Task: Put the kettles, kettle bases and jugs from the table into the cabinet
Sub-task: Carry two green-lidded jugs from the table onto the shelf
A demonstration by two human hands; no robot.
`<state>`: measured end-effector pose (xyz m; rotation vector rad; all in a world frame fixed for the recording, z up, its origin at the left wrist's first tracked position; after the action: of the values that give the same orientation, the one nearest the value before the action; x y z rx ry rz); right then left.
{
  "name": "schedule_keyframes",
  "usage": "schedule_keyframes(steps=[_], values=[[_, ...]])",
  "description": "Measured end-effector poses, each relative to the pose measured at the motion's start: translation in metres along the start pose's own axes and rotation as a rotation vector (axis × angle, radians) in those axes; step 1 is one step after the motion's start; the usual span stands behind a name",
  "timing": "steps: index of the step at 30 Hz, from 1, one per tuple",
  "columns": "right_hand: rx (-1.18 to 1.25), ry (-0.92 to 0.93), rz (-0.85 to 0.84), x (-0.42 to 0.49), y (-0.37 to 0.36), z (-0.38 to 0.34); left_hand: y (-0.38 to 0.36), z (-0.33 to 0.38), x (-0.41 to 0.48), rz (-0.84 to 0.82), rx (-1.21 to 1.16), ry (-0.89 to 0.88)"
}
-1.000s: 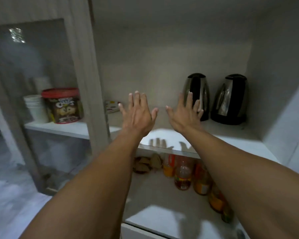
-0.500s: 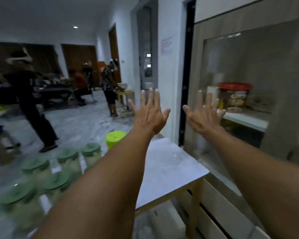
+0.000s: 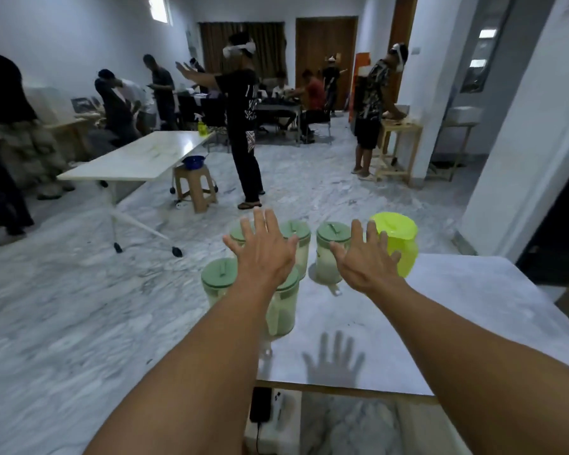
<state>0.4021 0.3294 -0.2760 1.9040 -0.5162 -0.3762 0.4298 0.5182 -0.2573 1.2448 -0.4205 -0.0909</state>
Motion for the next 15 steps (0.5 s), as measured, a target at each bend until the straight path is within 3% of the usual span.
schedule_keyframes(steps=[4,8,15], values=[[0.071,-0.025,-0.203,-0.007,-0.082,-0.026,-0.041,-0.070,-0.024,-0.060,-0.054,0.252],[0.225,-0.206,-0.434,-0.027,-0.150,-0.042,-0.074,-0.119,-0.045,-0.034,-0.193,0.519],[0.276,-0.370,-0.471,-0.032,-0.193,-0.048,-0.111,-0.139,-0.061,-0.004,-0.371,0.707]])
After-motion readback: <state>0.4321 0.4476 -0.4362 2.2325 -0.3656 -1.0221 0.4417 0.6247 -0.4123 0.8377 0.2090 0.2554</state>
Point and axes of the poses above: each hand's wrist, its own x-axis towards the middle knuckle, its own y-axis out of the back of the hand, z = x × y, the point moved 8 cm from there along x, towards the middle knuckle, and after that the axes turned 15 degrees about -y, right-handed, at the moved point
